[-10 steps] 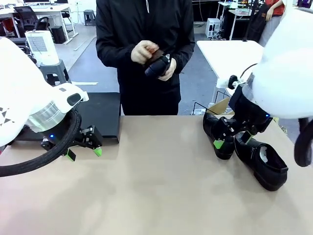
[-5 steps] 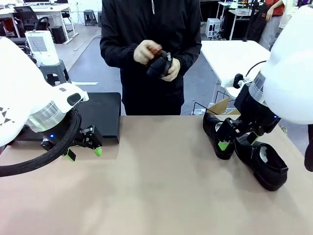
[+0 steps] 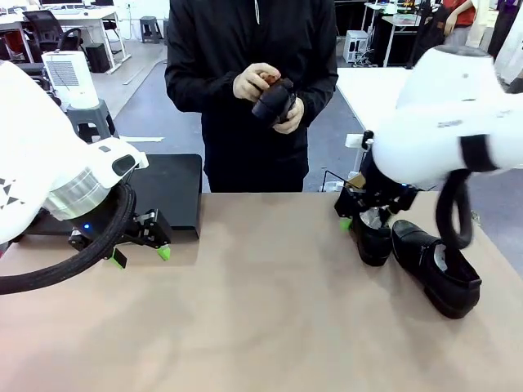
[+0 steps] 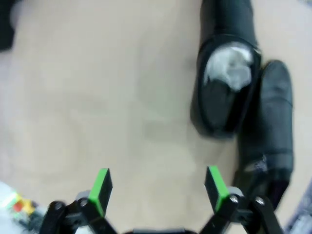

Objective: Organize the shoes by placing them on the stand.
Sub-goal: Pick up one Shoe and place it in the middle of the table.

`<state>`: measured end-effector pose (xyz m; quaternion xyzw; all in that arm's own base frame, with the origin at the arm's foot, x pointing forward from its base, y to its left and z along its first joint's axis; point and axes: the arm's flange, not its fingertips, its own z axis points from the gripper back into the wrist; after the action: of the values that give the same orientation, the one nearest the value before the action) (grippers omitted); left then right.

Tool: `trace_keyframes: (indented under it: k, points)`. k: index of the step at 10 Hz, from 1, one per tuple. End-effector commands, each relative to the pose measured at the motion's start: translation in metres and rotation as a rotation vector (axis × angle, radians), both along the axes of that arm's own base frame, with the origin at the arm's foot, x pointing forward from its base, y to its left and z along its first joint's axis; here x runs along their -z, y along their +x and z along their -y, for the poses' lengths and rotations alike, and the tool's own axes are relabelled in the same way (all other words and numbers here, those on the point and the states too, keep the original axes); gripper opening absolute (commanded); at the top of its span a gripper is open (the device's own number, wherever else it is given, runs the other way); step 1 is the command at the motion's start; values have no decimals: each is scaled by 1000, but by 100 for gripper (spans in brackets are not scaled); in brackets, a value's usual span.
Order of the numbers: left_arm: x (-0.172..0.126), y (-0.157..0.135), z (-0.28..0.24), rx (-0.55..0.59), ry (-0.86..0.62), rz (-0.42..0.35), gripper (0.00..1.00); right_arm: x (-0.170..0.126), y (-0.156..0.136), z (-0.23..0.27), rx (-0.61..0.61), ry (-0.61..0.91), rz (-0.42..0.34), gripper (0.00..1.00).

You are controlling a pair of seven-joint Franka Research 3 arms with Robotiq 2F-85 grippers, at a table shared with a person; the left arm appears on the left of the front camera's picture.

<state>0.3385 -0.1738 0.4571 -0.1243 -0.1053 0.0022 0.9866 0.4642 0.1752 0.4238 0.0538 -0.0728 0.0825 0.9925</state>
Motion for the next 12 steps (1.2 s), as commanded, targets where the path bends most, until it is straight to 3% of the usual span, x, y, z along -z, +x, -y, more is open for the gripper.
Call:
trace_keyframes:
  k: [1, 3, 12]
  points:
    - [1, 1, -2, 4, 0, 1, 85, 0, 25, -19, 15, -55, 41, 100]
    - [1, 1, -2, 4, 0, 1, 85, 15, 41, -25, 56, -117, 66, 100]
    - [1, 1, -2, 4, 0, 1, 85, 54, 66, -24, 113, -128, -4, 100]
